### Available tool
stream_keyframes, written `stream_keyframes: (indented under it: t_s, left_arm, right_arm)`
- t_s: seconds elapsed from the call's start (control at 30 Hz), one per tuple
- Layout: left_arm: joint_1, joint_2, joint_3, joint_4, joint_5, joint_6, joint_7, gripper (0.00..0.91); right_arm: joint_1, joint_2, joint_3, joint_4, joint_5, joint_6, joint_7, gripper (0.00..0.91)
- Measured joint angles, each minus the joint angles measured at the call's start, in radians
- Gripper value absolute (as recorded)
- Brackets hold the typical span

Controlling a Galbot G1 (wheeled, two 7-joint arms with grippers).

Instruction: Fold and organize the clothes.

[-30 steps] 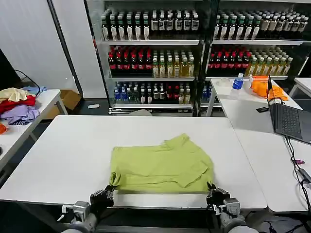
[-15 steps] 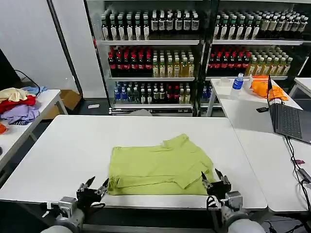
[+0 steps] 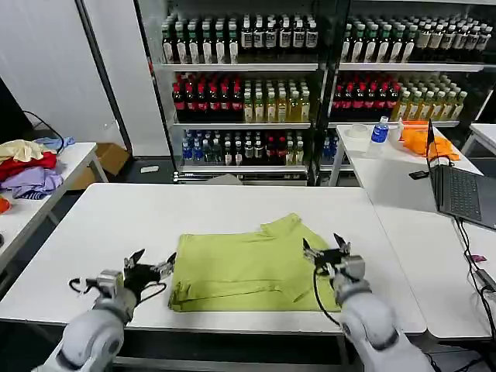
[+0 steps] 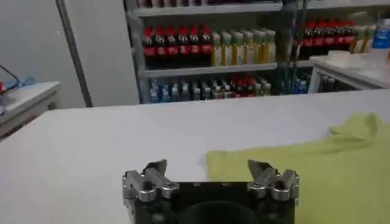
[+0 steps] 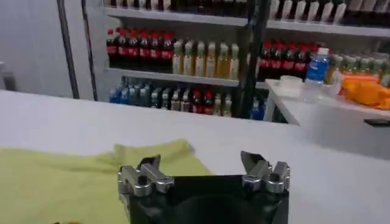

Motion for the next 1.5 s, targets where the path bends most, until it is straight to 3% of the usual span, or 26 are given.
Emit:
stream_keyframes:
  t_s: [0.4, 0.73, 0.77, 0.8, 0.87, 0.9, 0.97, 1.5]
  left_arm:
    - [-0.295, -0.046, 0.196, 0.256, -0.027, 0.035, -0.008, 0.907]
    - [-0.403, -0.094, 0.276, 0.396, -0.045, 0.057, -0.009, 0.907]
    - [-0.41, -0.099, 0.279, 0.407, -0.046, 0.058, -0.01, 0.796]
    - [-0.414, -0.103, 0.282, 0.417, -0.046, 0.059, -0.011, 0.403]
    - [-0.42, -0.108, 0.289, 0.434, -0.047, 0.061, -0.012, 0.111]
    - [-0.423, -0.109, 0.293, 0.441, -0.048, 0.061, -0.012, 0.06]
    - [-0.426, -0.113, 0.299, 0.451, -0.049, 0.062, -0.009, 0.02]
    - [-0.417, -0.123, 0.296, 0.466, -0.079, 0.045, 0.02, 0.02]
  right_arm:
    - [0.247, 0.092, -0.058, -0.328, 0.02, -0.008, 0.002, 0.907]
    - [0.347, 0.165, -0.076, -0.525, 0.031, -0.004, -0.007, 0.907]
    - [0.351, 0.17, -0.078, -0.539, 0.032, -0.004, -0.008, 0.907]
    - [0.355, 0.174, -0.079, -0.551, 0.032, -0.004, -0.008, 0.605]
    - [0.361, 0.185, -0.083, -0.575, 0.037, -0.002, -0.01, 0.05]
    - [0.362, 0.188, -0.084, -0.585, 0.039, 0.0, -0.011, 0.0]
    - [0.368, 0.193, -0.085, -0.6, 0.044, 0.006, -0.011, 0.0]
    - [0.366, 0.183, -0.098, -0.615, 0.077, 0.035, -0.029, 0.0]
